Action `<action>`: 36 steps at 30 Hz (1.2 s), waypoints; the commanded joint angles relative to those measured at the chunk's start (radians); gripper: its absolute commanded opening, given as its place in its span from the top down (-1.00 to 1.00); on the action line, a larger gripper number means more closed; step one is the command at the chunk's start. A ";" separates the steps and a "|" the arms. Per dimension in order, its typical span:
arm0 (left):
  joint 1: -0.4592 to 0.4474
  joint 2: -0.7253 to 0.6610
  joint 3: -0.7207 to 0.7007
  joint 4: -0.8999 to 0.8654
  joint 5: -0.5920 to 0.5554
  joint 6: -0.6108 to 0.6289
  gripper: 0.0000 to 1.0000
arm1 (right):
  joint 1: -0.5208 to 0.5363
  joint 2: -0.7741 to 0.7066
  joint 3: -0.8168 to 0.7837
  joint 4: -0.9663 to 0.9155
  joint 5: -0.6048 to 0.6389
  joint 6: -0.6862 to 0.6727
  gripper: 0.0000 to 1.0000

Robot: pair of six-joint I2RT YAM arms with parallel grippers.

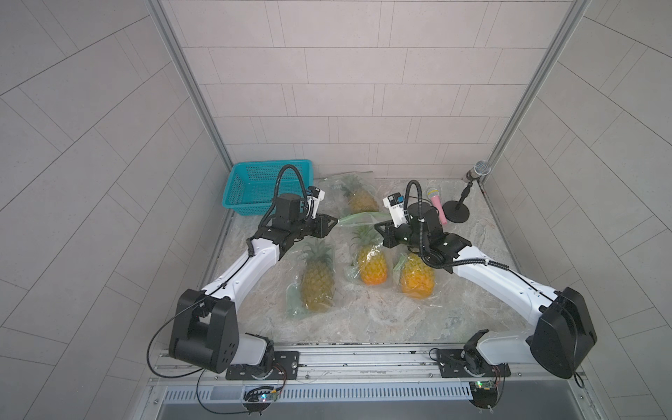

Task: Open the zip-top bag and take out the pineapple
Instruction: Adjust the zipper food storage bag at the center of the board.

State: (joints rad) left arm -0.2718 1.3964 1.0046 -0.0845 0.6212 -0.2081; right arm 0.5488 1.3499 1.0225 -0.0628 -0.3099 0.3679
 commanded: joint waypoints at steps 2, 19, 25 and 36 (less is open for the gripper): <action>-0.004 -0.019 -0.009 -0.012 0.005 0.024 0.29 | -0.003 -0.015 0.019 0.029 0.000 0.007 1.00; -0.007 -0.029 0.034 0.020 0.103 -0.043 1.00 | -0.003 -0.047 0.022 0.023 0.010 0.001 1.00; -0.011 -0.040 0.084 -0.007 0.129 -0.053 1.00 | -0.004 -0.081 0.015 0.017 0.021 -0.002 1.00; -0.025 -0.077 0.164 -0.080 0.149 -0.015 1.00 | -0.003 -0.126 0.007 0.017 -0.001 -0.004 1.00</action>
State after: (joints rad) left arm -0.2855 1.3514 1.1198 -0.1501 0.7338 -0.2493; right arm 0.5484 1.2751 1.0225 -0.0891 -0.3031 0.3679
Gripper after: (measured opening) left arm 0.046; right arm 0.041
